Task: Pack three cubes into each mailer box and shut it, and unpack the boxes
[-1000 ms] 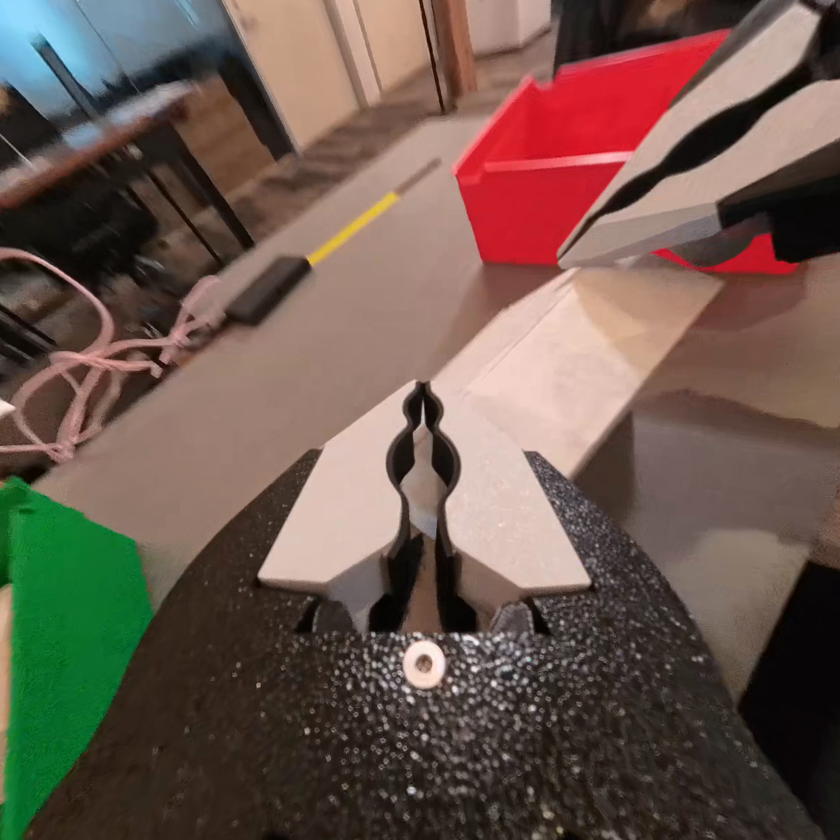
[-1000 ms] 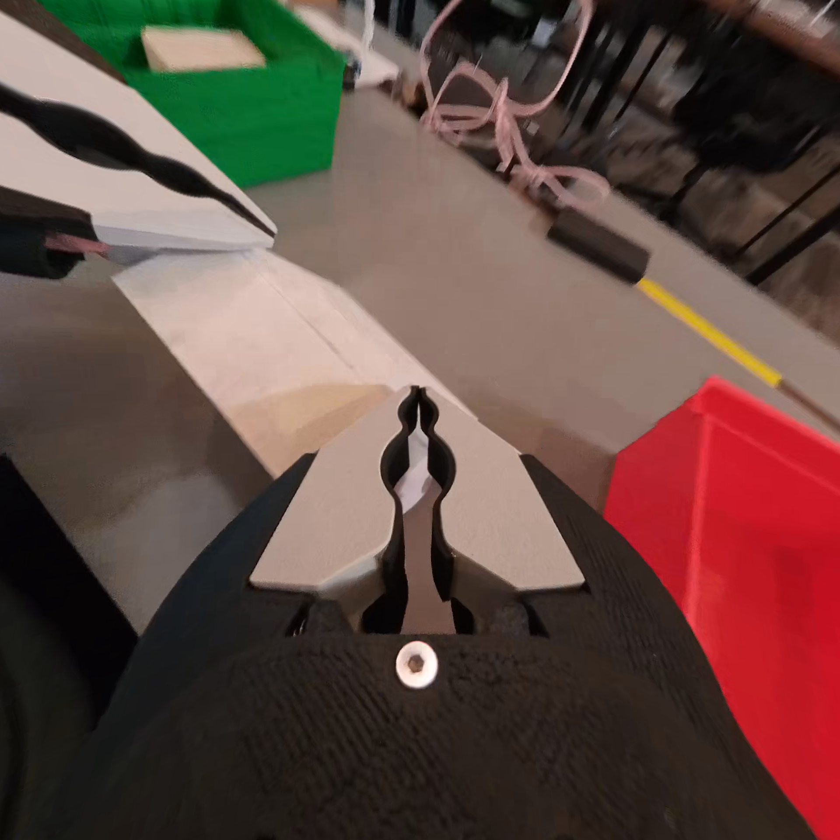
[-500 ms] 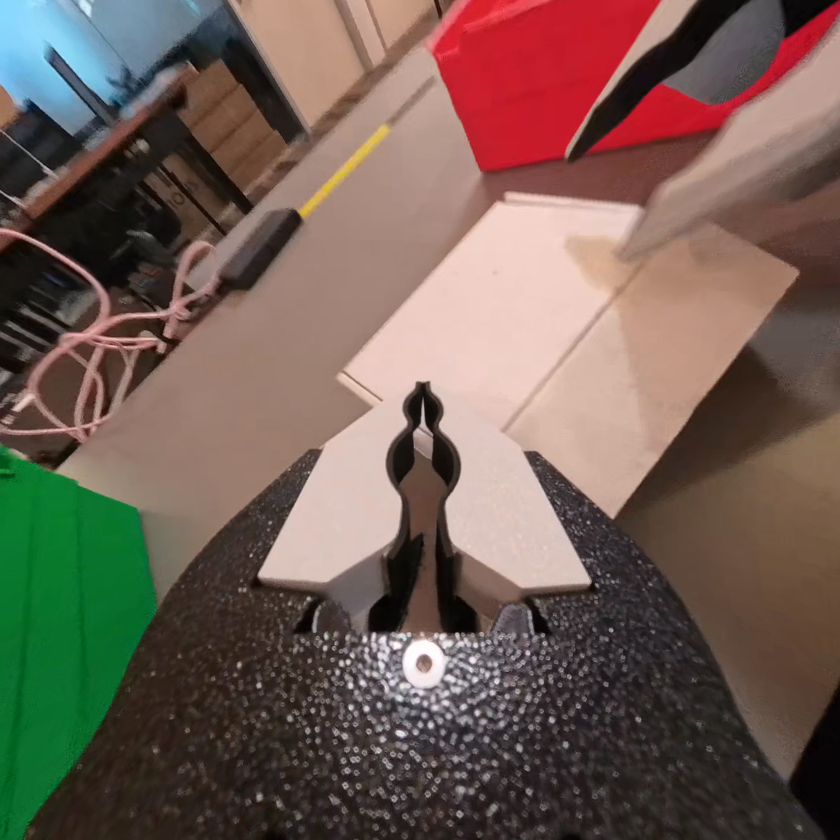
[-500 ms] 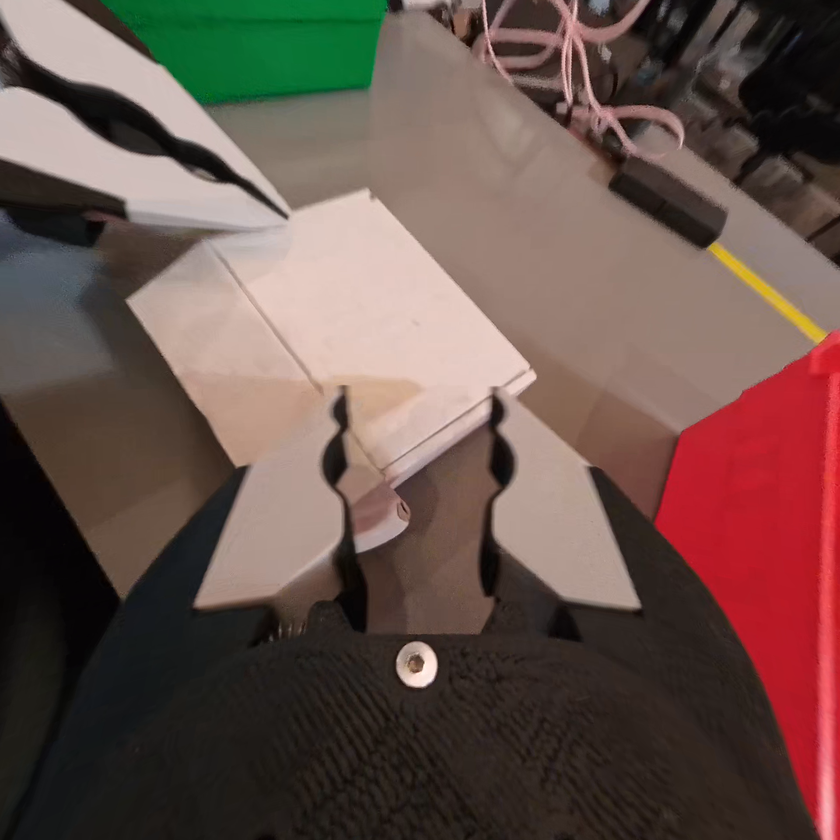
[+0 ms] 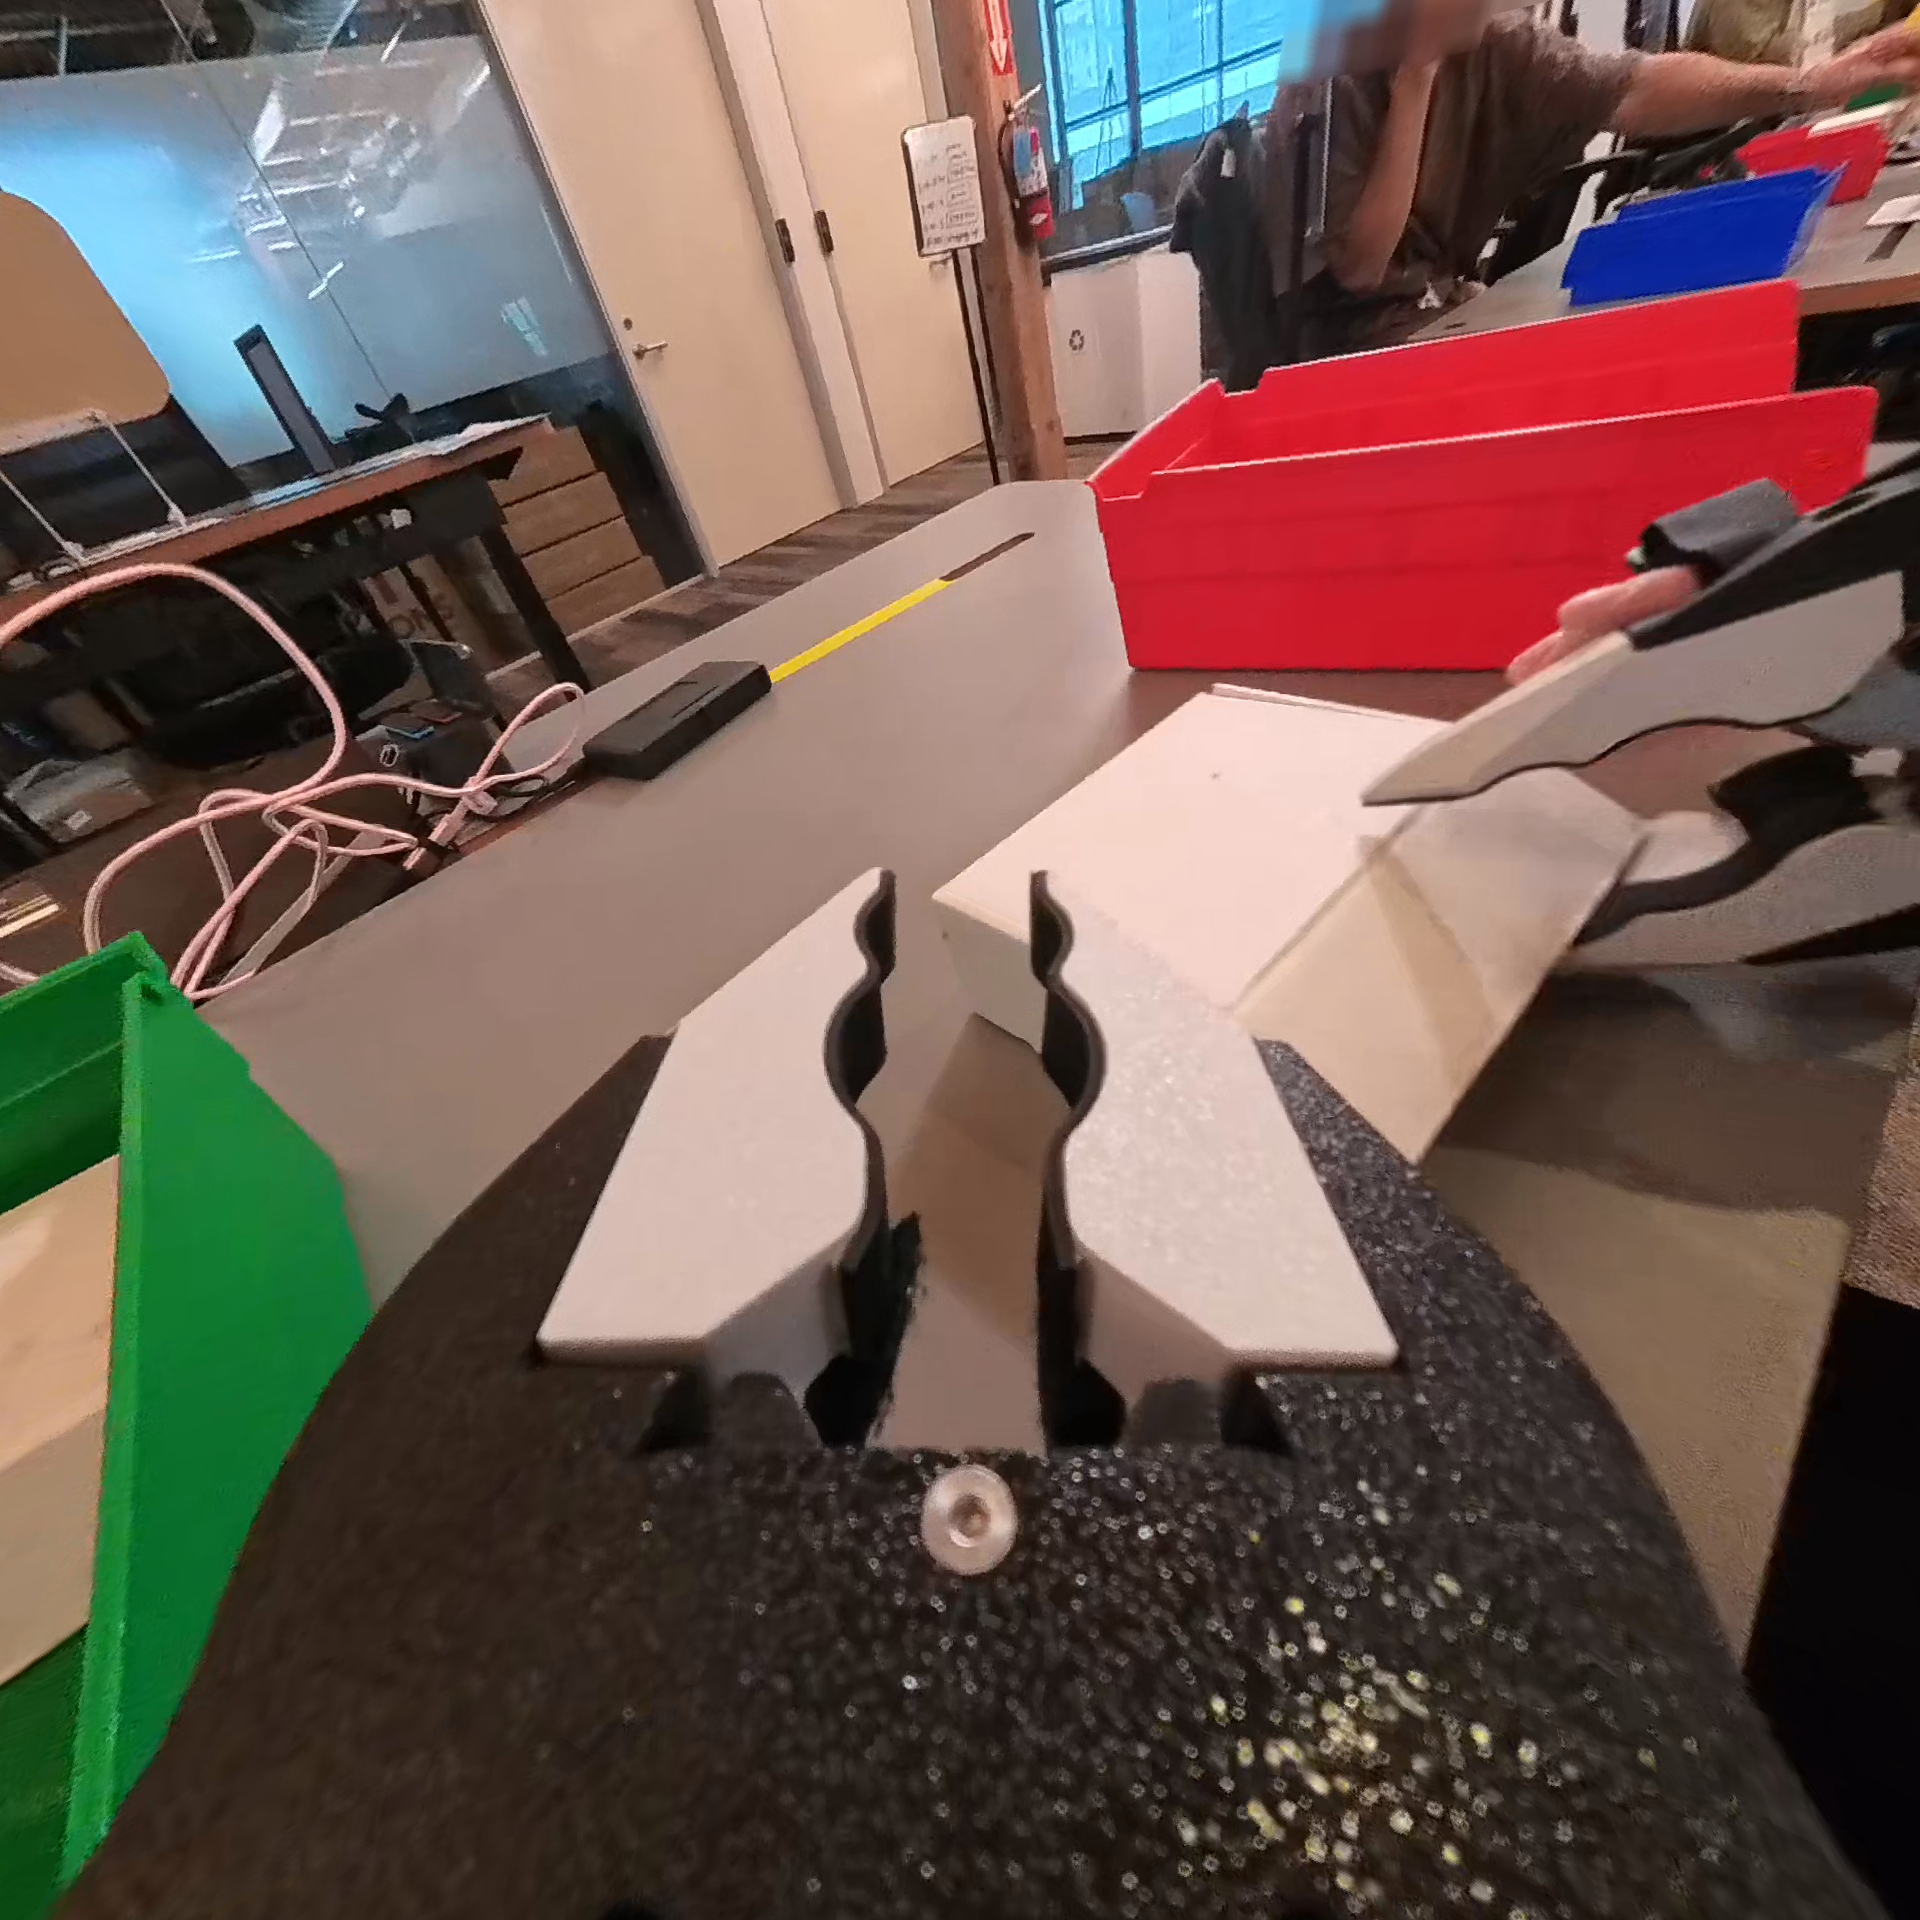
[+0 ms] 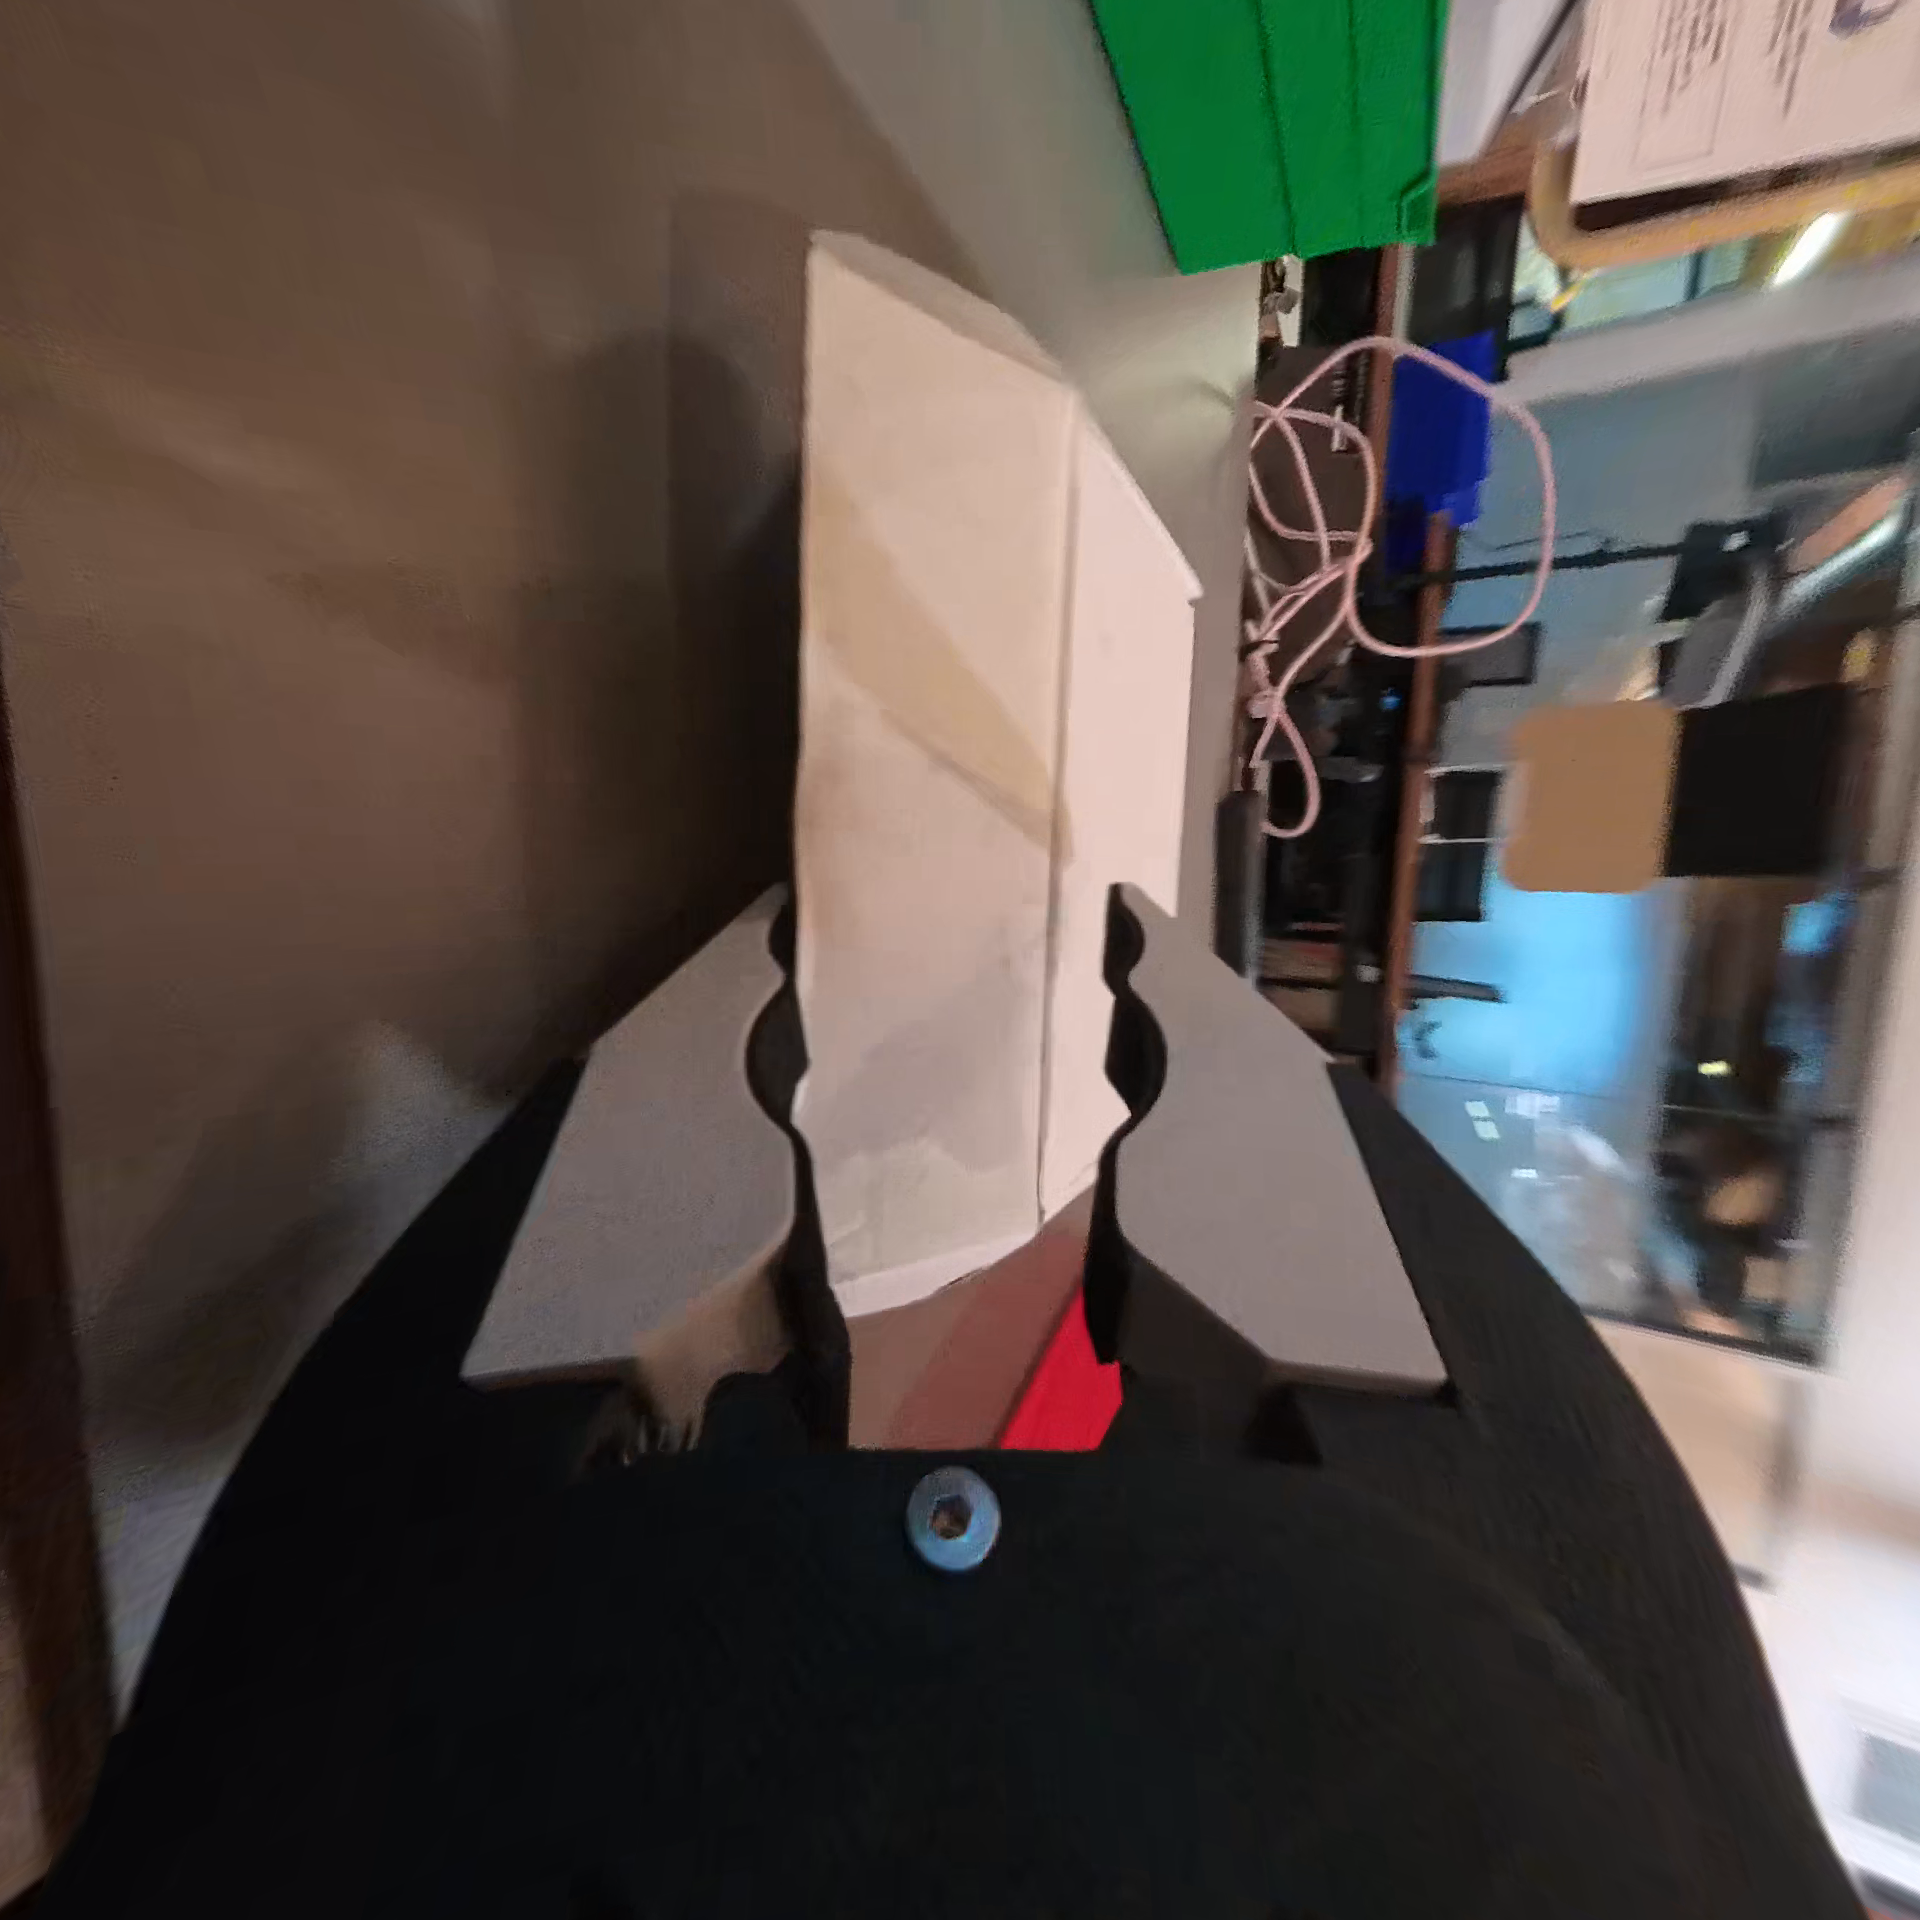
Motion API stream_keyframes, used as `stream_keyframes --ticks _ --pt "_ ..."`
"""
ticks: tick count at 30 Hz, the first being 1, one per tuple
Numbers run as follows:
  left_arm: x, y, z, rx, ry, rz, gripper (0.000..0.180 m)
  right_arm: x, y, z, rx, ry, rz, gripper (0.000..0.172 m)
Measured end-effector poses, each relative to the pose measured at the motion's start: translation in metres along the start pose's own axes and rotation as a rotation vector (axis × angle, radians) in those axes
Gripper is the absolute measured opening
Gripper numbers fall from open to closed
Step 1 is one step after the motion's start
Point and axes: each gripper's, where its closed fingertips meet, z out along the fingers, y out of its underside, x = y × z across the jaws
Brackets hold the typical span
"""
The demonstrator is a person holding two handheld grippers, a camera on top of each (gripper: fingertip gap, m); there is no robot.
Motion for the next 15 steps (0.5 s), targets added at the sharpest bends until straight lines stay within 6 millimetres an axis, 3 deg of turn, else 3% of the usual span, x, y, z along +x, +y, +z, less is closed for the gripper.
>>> stream_keyframes --ticks 3,6,8,11,14,15 --pt "0.014 -0.001 -0.003 0.042 0.082 0.065 0.029 0.012 -0.001 -0.001 -0.010 0.112 -0.092 0.017" --pt "0.037 -0.013 -0.017 0.239 0.151 0.274 0.017 0.027 -0.006 -0.007 0.057 0.171 -0.028 0.003" --pt "0.041 -0.015 -0.022 0.315 0.121 0.367 0.022 0.033 -0.004 -0.009 0.089 0.172 0.023 0.000" --pt "0.039 -0.004 -0.016 0.294 0.100 0.457 0.071 0.043 0.000 -0.011 0.128 0.160 0.108 0.000" --pt "0.034 0.024 0.007 0.125 0.111 0.580 0.118 0.049 0.005 -0.013 0.165 0.137 0.161 0.000" --pt "0.033 0.034 0.015 0.064 0.124 0.624 0.126 0.050 0.006 -0.013 0.175 0.125 0.176 0.000"
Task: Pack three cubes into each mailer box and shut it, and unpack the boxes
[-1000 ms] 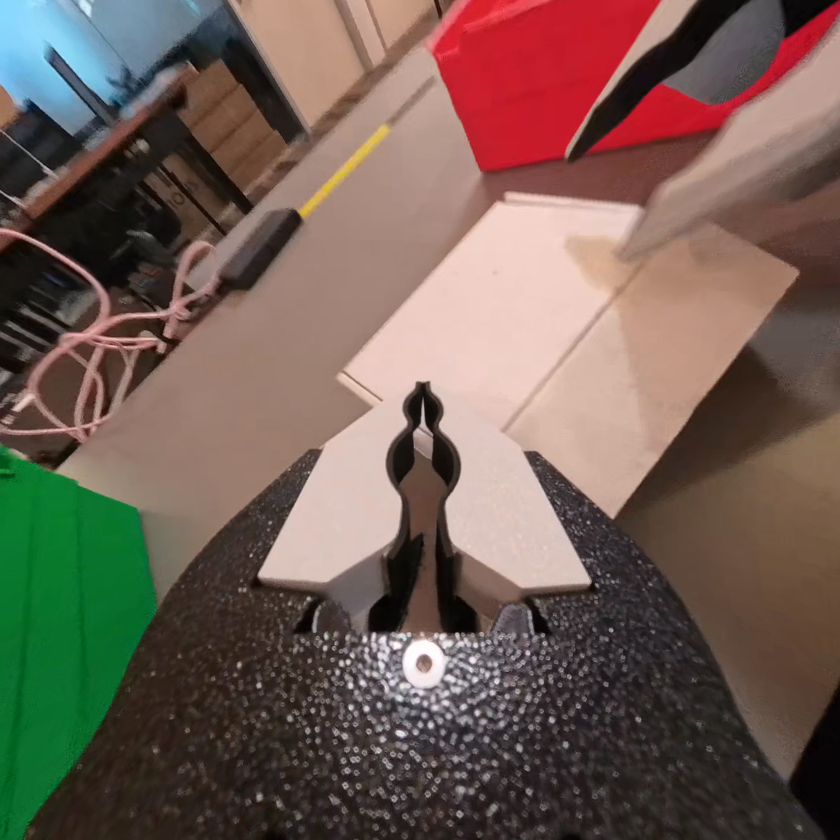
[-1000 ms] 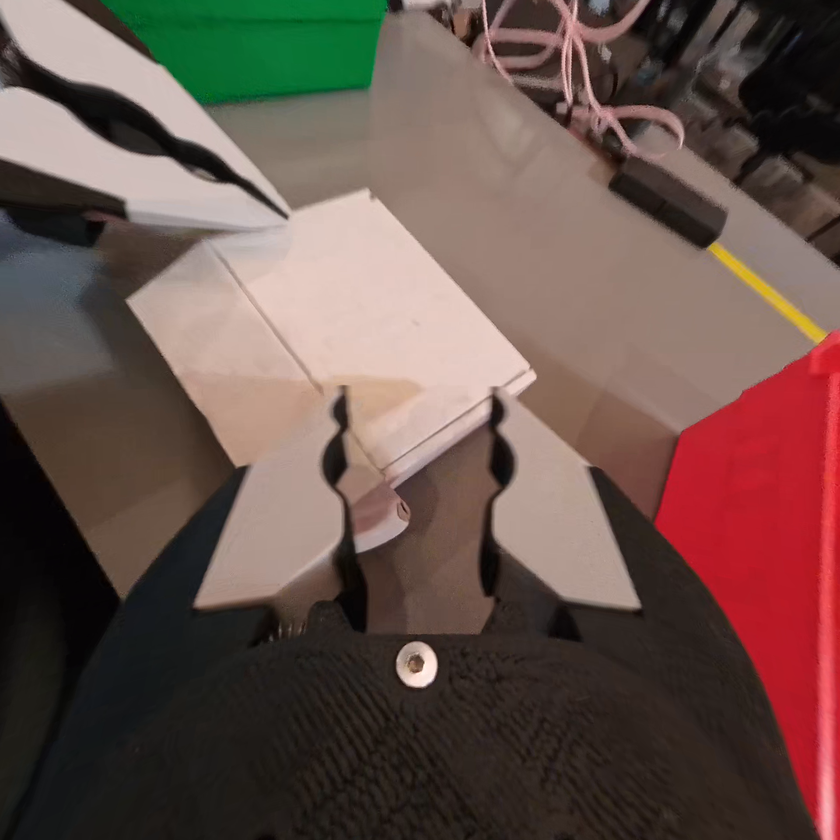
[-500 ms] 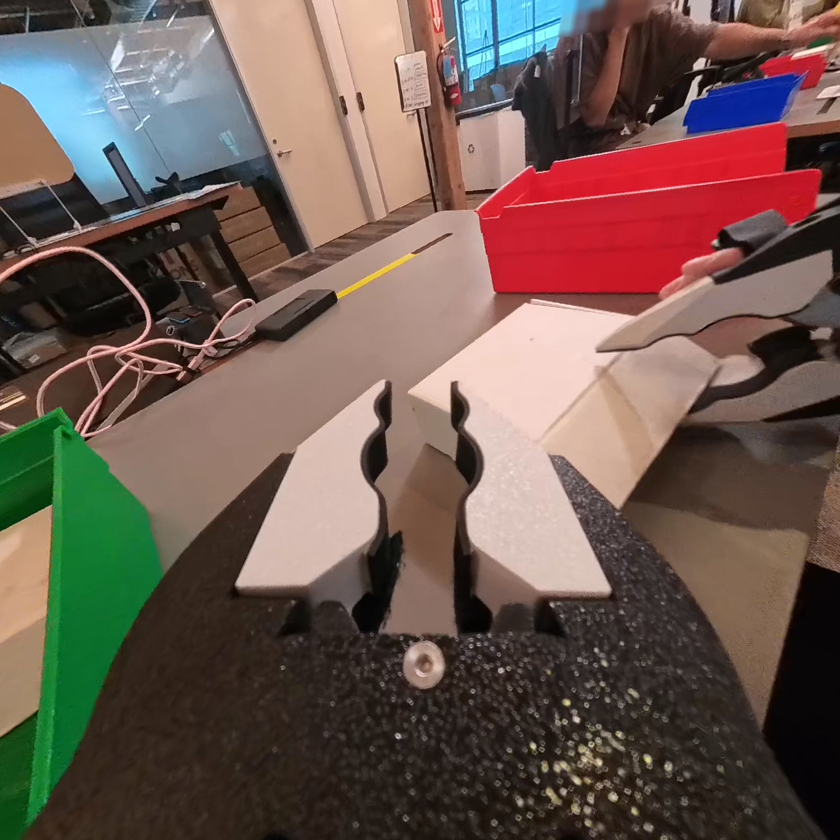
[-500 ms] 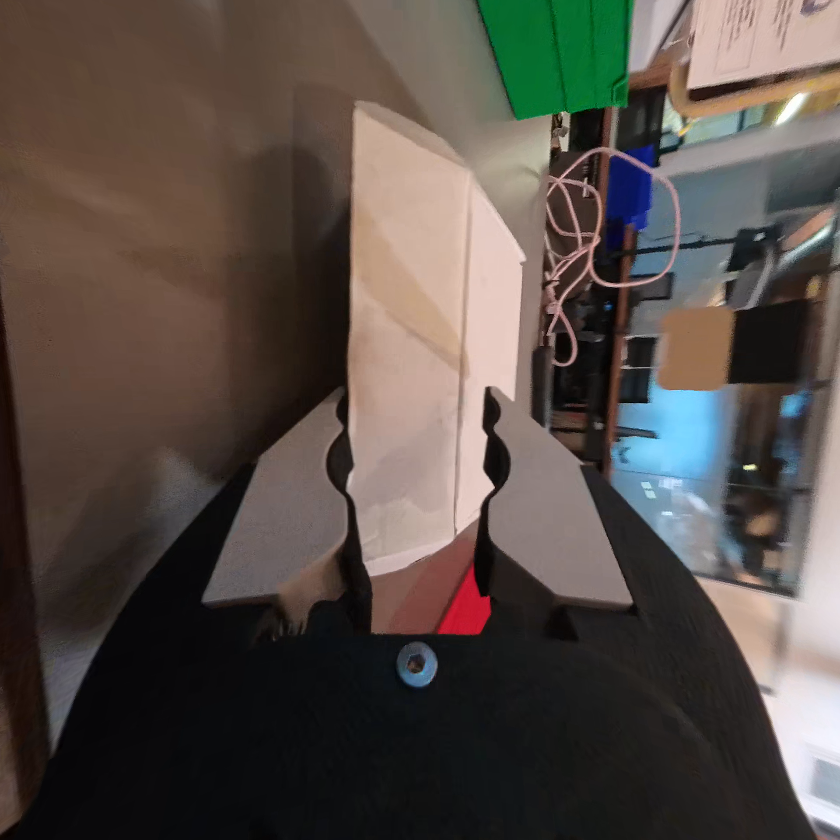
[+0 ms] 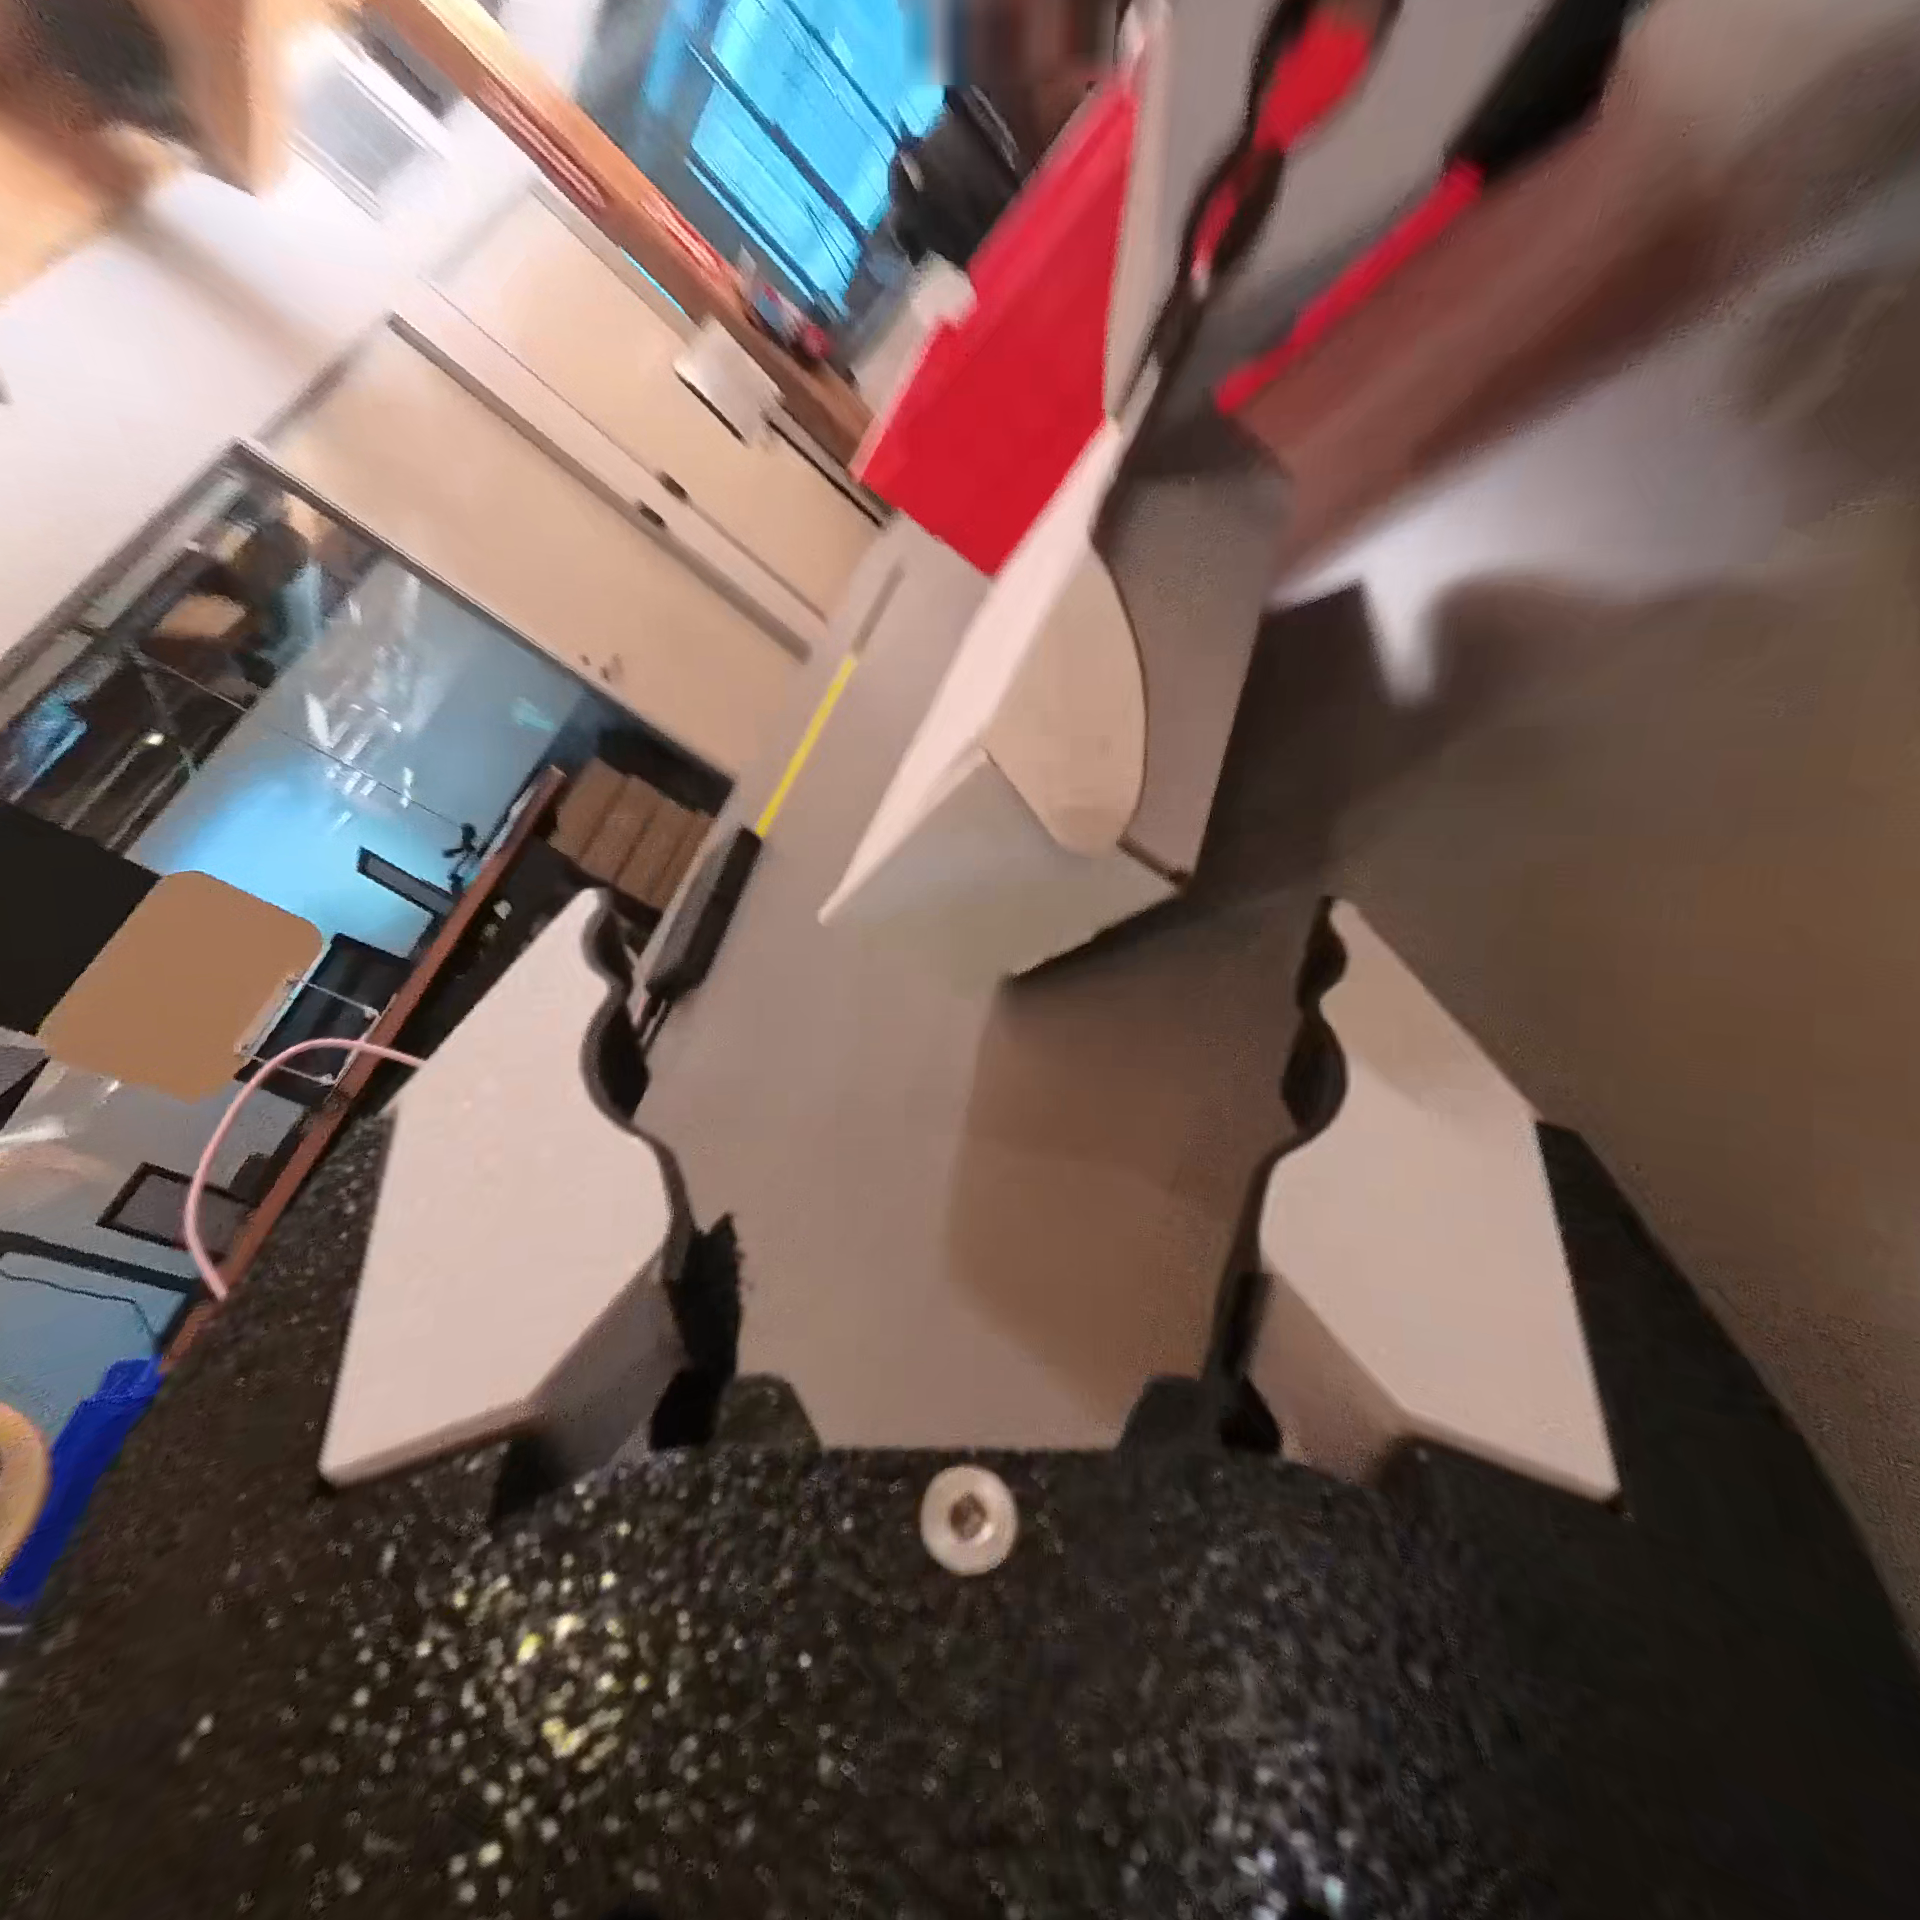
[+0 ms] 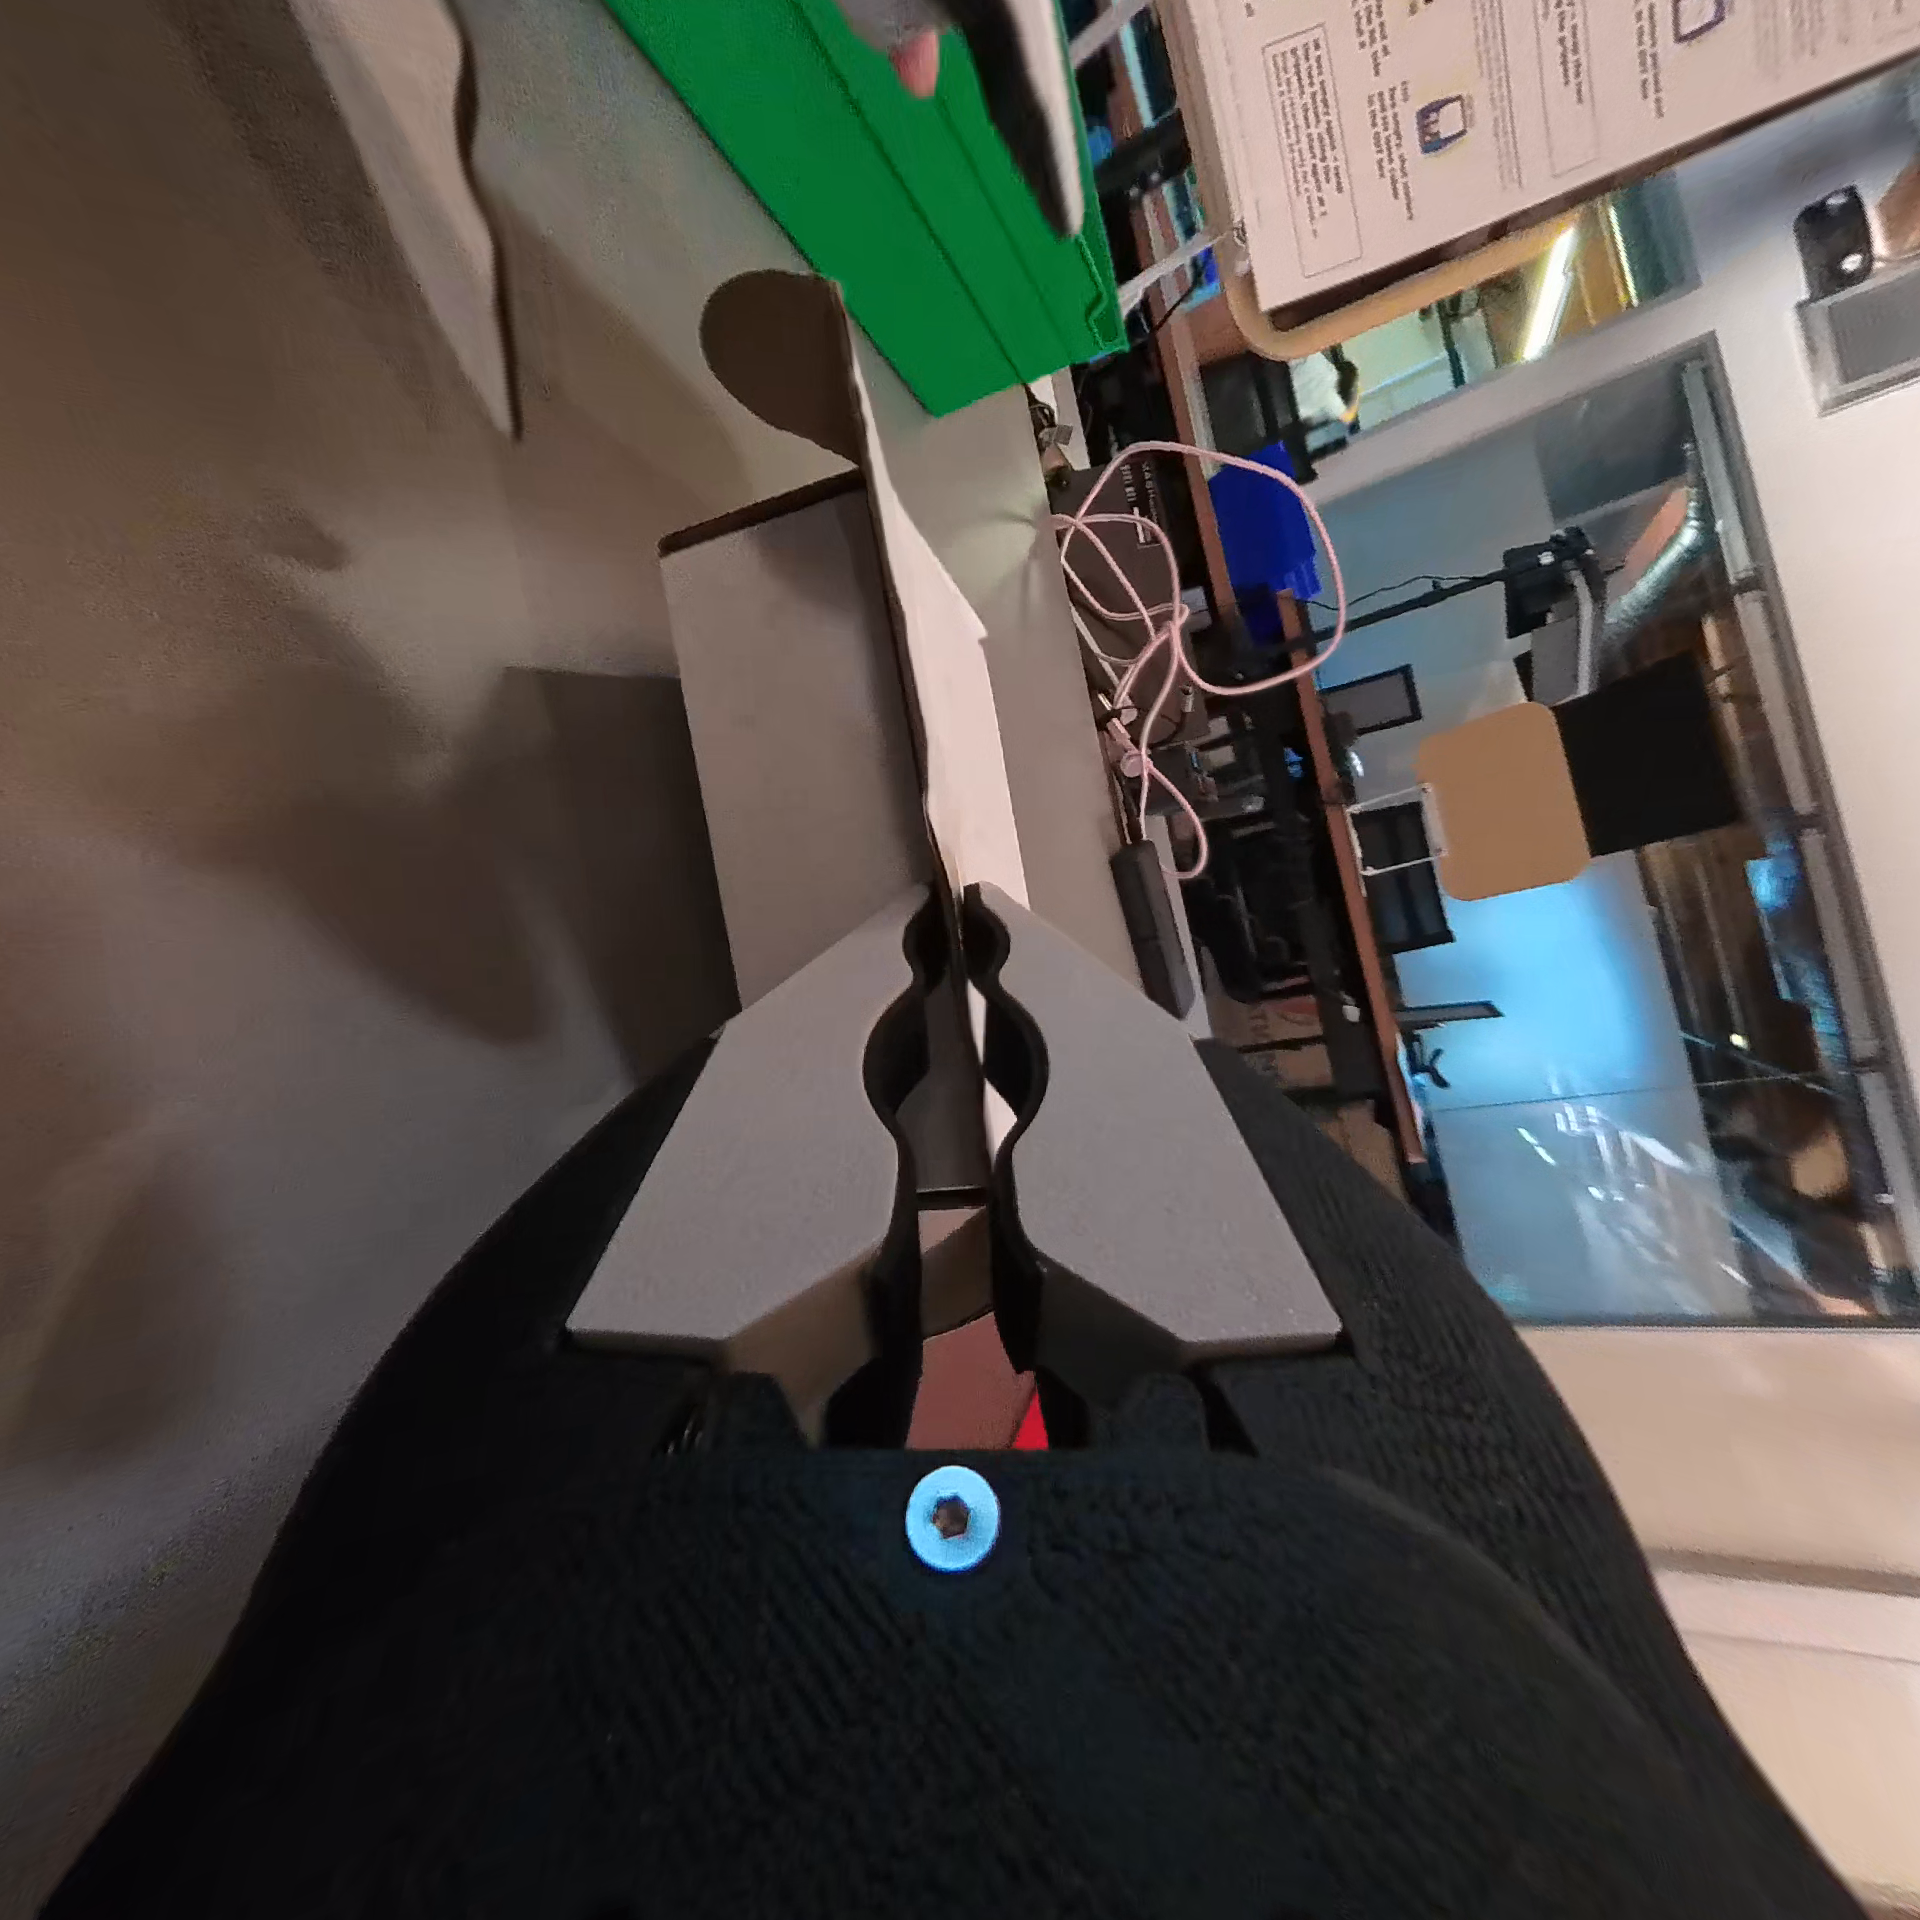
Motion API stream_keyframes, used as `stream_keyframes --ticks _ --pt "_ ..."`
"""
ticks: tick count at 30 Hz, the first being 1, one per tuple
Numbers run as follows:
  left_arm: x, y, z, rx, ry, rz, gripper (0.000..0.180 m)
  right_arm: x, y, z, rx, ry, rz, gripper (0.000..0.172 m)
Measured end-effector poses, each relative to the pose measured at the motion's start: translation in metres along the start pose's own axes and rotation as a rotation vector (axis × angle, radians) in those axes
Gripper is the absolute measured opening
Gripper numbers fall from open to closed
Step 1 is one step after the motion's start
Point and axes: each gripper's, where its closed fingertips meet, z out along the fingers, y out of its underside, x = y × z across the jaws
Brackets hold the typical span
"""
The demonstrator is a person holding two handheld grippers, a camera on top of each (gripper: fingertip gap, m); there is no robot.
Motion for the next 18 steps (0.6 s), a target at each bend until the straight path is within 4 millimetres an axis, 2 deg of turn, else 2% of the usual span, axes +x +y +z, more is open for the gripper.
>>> stream_keyframes --ticks 4,8,11,13,14,18 --pt "0.005 0.013 0.030 -0.048 0.086 0.139 0.131 0.005 0.002 -0.002 0.045 -0.033 0.053 0.000" --pt "-0.002 0.016 0.062 -0.021 0.078 0.289 0.118 0.016 0.001 -0.003 0.107 -0.063 0.109 0.000" --pt "-0.002 0.011 0.080 0.012 0.073 0.344 0.095 0.030 0.003 -0.002 0.123 -0.061 0.133 0.000" --pt "-0.016 0.009 0.087 0.006 -0.010 0.356 0.070 0.042 0.007 0.001 0.111 -0.044 0.143 0.002" --pt "-0.019 0.008 0.090 0.003 -0.015 0.321 0.069 0.049 0.008 0.003 0.114 -0.030 0.162 0.002" --pt "-0.031 0.008 0.098 -0.033 0.021 0.032 0.068 0.091 0.012 0.002 0.164 0.017 0.504 0.043"
